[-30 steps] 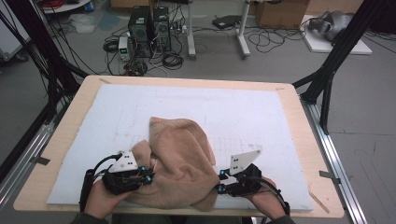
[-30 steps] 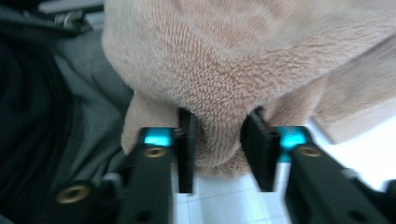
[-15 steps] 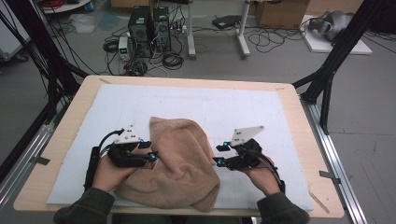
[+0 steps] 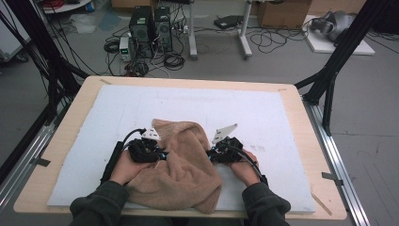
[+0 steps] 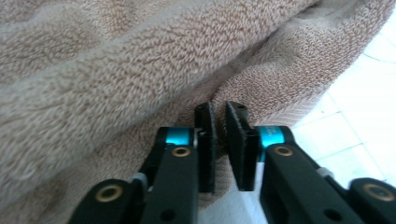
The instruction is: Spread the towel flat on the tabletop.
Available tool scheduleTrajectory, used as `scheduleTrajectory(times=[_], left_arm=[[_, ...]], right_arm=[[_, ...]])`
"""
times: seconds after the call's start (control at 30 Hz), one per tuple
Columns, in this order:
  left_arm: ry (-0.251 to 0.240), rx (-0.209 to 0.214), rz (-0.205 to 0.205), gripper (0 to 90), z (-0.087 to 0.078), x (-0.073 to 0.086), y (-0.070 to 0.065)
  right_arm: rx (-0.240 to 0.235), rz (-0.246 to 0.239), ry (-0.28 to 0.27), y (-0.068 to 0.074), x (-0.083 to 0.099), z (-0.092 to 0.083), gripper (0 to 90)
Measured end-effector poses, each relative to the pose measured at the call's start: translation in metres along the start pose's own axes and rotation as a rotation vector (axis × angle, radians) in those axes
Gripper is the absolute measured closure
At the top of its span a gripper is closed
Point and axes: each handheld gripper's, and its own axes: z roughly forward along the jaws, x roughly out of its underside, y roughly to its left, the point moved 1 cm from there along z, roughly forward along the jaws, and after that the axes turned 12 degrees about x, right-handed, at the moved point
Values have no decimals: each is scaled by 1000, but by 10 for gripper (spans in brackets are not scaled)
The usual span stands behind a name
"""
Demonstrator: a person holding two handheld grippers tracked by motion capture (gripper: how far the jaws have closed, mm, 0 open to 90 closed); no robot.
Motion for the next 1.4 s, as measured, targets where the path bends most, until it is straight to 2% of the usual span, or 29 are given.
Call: scheduleTrajectory(times=[0.17, 0.2, 0.27, 0.3, 0.33, 0.37, 0.4, 0.5, 0.57, 0.6, 0.7, 0.77, 0.8, 0.83, 0.87, 0.9, 0.93, 0.97, 1.0, 1.03, 1.07, 1.1, 1.13, 1.17, 1.2, 1.23, 1.27, 1.37, 1.4], left_arm=[[-12, -16, 4, 811, -9, 6, -7], [-22, -14, 3, 811, -14, 11, -11], [-32, -21, 9, 811, -19, 14, -17], [-32, -21, 9, 811, -19, 14, -17], [-47, -23, 12, 811, -24, 18, -22], [-47, -23, 12, 811, -24, 18, -22], [-55, -23, 10, 811, -27, 19, -25], [-74, -11, 10, 811, -32, 25, -31], [-76, -6, 8, 810, -33, 28, -35], [-81, 7, 3, 809, -33, 30, -35], [-89, 13, -6, 770, -34, 29, -34], [-103, 21, -8, 705, -38, 25, -32], [-122, 29, -6, 677, -45, 19, -30], [-122, 29, -6, 657, -45, 19, -30], [-137, 18, 7, 631, -51, 11, -28], [-137, 18, 7, 611, -51, 11, -28], [-149, 0, 10, 586, -56, 3, -21], [-149, 0, 10, 571, -56, 3, -21], [-166, -8, 0, 564, -58, -3, -12], [-166, -8, 0, 554, -58, -3, -12], [-167, -14, -7, 534, -55, -7, -1], [-167, -14, -7, 530, -55, -7, -1], [-161, -35, -18, 530, -49, -7, 10], [-161, -35, -18, 529, -49, -7, 10], [-123, -35, -39, 528, -39, -6, 20], [-123, -35, -39, 528, -39, -6, 20], [-76, -50, -49, 525, -29, -5, 27], [-52, -51, -47, 517, -19, -5, 30], [-22, -45, -38, 518, -10, -6, 30]], right_arm=[[13, -10, -11, 2, 0, -12, 850], [25, -20, -27, 3, 0, -23, 851], [44, -29, -24, 4, 1, -34, 851], [44, -29, -24, 4, 1, -34, 851], [66, -34, -25, 4, 3, -45, 851], [66, -34, -25, 4, 3, -45, 851], [78, -39, -29, 5, 6, -56, 852], [97, -41, -42, 7, 13, -71, 852], [98, -39, -32, 10, 15, -74, 852], [100, -43, -6, 13, 23, -75, 852], [66, -30, 38, 13, 37, -69, 838], [53, -22, 36, 14, 40, -68, 821], [50, -3, 8, 12, 40, -71, 748], [50, -3, 8, 12, 40, -71, 748], [46, 22, -37, 8, 36, -75, 667], [46, 22, -37, 8, 36, -75, 667], [60, 54, -63, 1, 29, -76, 600], [63, 58, -73, -1, 25, -74, 573], [77, 59, -81, -4, 21, -71, 556], [77, 59, -81, -4, 21, -71, 556], [82, 70, -79, -9, 17, -63, 519], [87, 74, -73, -11, 16, -58, 503], [87, 85, -60, -13, 15, -53, 499], [79, 89, -49, -14, 16, -47, 491], [76, 97, -41, -15, 17, -42, 483], [76, 97, -41, -15, 17, -42, 483], [80, 104, -3, -16, 20, -32, 484], [76, 115, 62, -17, 25, -22, 484], [78, 122, 61, -17, 24, -22, 485]])
